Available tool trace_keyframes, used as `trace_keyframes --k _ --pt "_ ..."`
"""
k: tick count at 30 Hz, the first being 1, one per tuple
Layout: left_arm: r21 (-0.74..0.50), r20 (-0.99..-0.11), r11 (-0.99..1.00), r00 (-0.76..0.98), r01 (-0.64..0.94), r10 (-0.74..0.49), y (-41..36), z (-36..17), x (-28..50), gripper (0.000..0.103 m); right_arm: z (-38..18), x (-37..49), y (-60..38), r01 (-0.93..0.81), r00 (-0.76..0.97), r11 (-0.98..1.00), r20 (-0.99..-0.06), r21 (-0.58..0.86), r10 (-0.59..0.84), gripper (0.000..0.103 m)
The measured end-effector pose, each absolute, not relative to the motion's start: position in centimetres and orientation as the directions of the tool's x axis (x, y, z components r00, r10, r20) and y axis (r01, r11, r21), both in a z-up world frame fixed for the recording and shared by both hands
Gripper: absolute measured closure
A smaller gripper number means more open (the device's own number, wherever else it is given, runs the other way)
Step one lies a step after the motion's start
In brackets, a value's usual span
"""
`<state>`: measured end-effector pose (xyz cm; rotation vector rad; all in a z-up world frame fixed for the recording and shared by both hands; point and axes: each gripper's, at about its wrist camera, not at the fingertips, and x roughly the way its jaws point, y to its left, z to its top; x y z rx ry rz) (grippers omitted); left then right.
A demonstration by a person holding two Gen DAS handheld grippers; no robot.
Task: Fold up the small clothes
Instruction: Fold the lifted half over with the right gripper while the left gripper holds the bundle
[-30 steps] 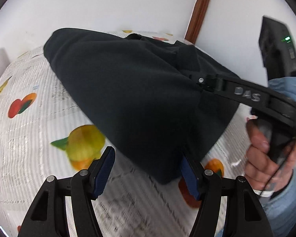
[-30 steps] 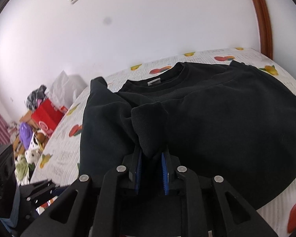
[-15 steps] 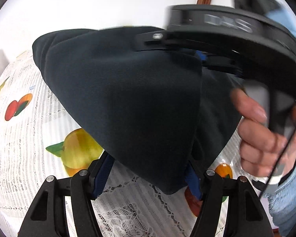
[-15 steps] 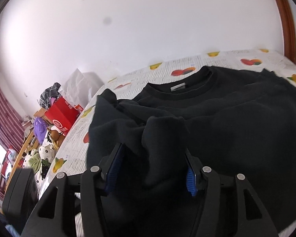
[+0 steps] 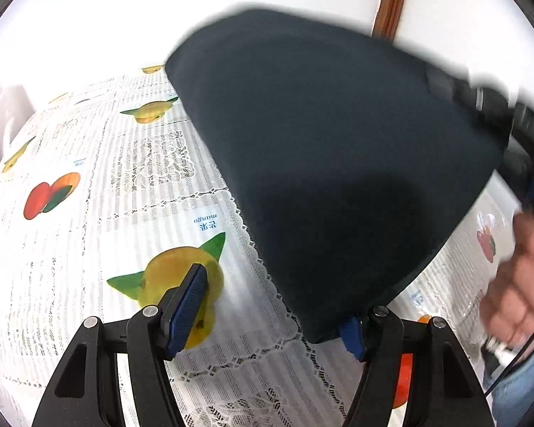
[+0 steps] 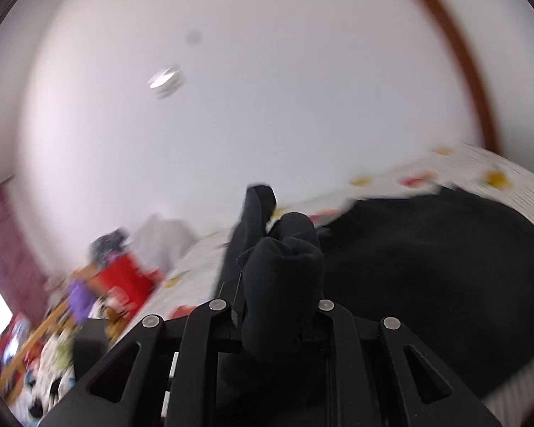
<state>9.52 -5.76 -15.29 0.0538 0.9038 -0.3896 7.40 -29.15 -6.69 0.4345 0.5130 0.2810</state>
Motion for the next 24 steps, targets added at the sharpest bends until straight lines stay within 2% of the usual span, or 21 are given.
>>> trace_keyframes --k 2,6,7,9,11,13,14,15,19,24 --pt "-0.093 -0.774 0.93 0.562 0.357 -0.293 -5.8 -15.2 9.4 0.036 -9.2 7.7 -29.9 -0.035 0.787 0.883 -0.531 0.468 0.313 0.086" --pt "-0.058 -0.768 0.932 0.58 0.359 -0.271 -6.4 -15.0 8.6 0.036 -11.0 8.1 -30.4 0.018 0.741 0.873 -0.592 0.488 0.315 0.083" --pt "-0.064 -0.764 0.929 0.581 0.365 -0.281 -6.4 -14.7 8.7 0.037 -11.1 8.7 -30.2 0.041 0.725 0.887 -0.624 0.46 0.291 0.079" --pt "-0.065 -0.758 0.922 0.582 0.382 -0.295 -6.9 -14.4 8.3 0.039 -11.6 9.6 -29.5 0.052 0.678 0.915 -0.687 0.4 0.262 0.078" --pt "-0.034 -0.753 0.924 0.598 0.38 -0.273 -7.6 -14.3 8.1 0.04 -11.4 10.0 -29.0 0.048 0.678 0.931 -0.696 0.363 0.236 0.078" --pt "-0.023 -0.748 0.923 0.605 0.384 -0.271 -8.2 -14.1 8.1 0.05 -11.4 10.3 -28.4 0.034 0.679 0.947 -0.703 0.318 0.212 0.079" --pt "-0.044 -0.751 0.92 0.595 0.389 -0.287 -8.5 -14.1 8.0 0.066 -11.4 10.4 -28.3 0.026 0.681 0.951 -0.702 0.307 0.207 0.08" --pt "-0.066 -0.753 0.919 0.585 0.389 -0.302 -8.4 -13.8 8.2 0.073 -11.5 10.6 -28.3 0.017 0.681 0.952 -0.701 0.305 0.212 0.081" --pt "-0.032 -0.741 0.934 0.618 0.357 -0.262 -8.0 -13.8 8.3 0.079 -11.3 11.7 -27.2 -0.016 0.67 0.964 -0.712 0.266 0.208 0.084" --pt "-0.077 -0.742 0.95 0.619 0.302 -0.257 -4.3 -13.4 7.8 0.082 -11.1 13.3 -24.6 -0.051 0.644 0.964 -0.73 0.26 0.23 0.085"
